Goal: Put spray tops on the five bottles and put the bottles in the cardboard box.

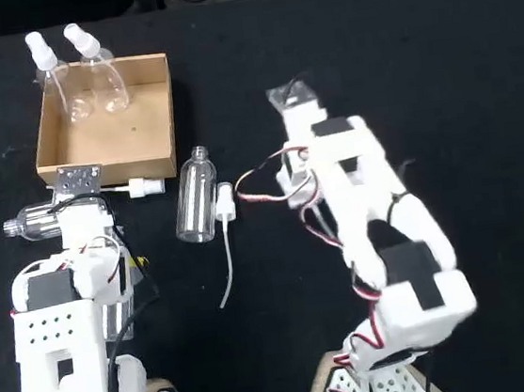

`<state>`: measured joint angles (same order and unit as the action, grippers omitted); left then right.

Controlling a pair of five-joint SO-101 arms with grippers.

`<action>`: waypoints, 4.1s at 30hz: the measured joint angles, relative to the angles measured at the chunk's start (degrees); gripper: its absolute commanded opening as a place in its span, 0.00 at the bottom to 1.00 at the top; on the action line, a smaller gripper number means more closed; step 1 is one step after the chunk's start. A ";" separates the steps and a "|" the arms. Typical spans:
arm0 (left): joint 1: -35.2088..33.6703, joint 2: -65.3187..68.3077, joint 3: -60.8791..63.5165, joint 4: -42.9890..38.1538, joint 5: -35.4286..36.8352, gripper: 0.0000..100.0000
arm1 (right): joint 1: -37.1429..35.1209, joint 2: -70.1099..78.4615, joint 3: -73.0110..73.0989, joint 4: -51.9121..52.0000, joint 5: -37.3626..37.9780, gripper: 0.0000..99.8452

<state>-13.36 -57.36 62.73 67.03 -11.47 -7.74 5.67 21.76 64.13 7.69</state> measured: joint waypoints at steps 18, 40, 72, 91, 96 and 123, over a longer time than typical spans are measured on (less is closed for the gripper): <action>14.77 0.00 0.00 -10.99 -0.09 0.13 | 2.64 -33.93 -7.12 9.14 -8.35 0.08; 32.70 -38.86 14.68 -16.70 9.49 0.13 | -5.54 -49.41 -15.12 5.98 -22.33 0.08; 32.62 -46.68 16.09 -13.80 13.10 0.13 | -24.79 -49.76 -2.55 -26.73 -26.55 0.08; 32.62 -46.68 16.09 -13.80 13.10 0.13 | -24.97 -53.10 12.84 -37.63 -26.55 0.08; 32.70 -46.68 16.09 -13.80 13.10 0.13 | -27.08 -60.13 17.14 -33.67 -26.55 0.08; 32.88 -46.68 16.09 -13.80 13.10 0.13 | -30.15 -62.86 34.11 -33.41 -26.55 0.08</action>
<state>19.52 -104.04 78.81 53.23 1.63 -37.89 -57.19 55.87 30.73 -18.86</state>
